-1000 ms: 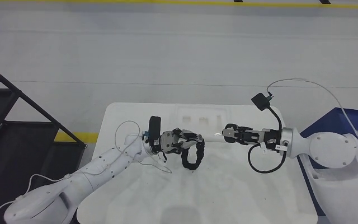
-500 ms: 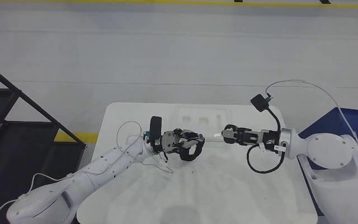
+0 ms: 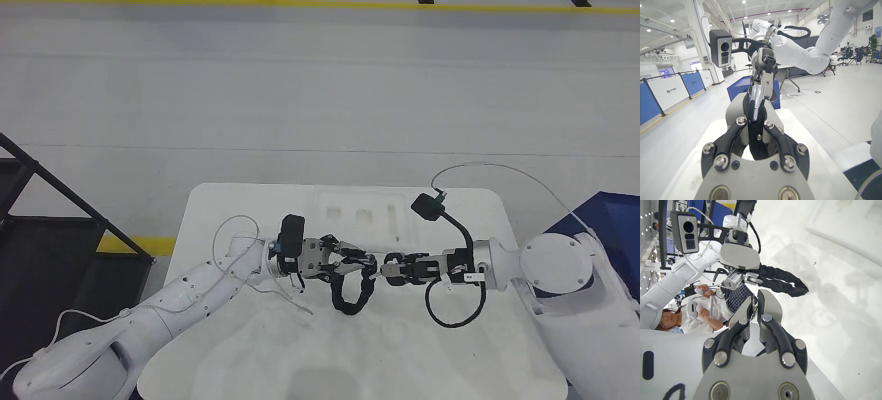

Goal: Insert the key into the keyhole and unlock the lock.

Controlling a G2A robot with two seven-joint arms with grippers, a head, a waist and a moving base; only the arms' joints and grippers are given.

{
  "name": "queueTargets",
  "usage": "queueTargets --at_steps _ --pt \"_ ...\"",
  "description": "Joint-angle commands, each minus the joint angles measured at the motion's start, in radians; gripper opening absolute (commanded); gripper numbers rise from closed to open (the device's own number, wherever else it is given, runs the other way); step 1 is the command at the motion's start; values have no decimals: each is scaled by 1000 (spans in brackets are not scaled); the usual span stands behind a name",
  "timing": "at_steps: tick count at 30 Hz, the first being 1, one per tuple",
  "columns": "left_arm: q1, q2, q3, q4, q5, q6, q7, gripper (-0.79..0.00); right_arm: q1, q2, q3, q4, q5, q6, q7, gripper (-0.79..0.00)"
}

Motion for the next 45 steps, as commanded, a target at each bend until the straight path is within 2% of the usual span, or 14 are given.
queueTargets --at_steps 1,25,31,36,41,45 --pt "1 -4 -3 3 20 -5 2 -785 8 0 -9 5 23 -5 10 -785" --pt "13 -42 -12 2 52 -42 -21 -785 32 12 -57 -13 122 -33 17 -785" --pt "19 -44 -24 24 58 -17 4 -785 41 16 -56 -6 124 -38 3 -785" --pt "26 -36 -57 47 112 37 14 -785 31 28 6 -40 71 -21 -47 -785" --pt "47 -26 -93 19 157 100 -29 -785 -12 41 67 -130 -23 12 -119 -785" --pt "67 -19 -123 -20 165 127 -66 -785 -43 48 74 -195 -110 42 -149 -785"
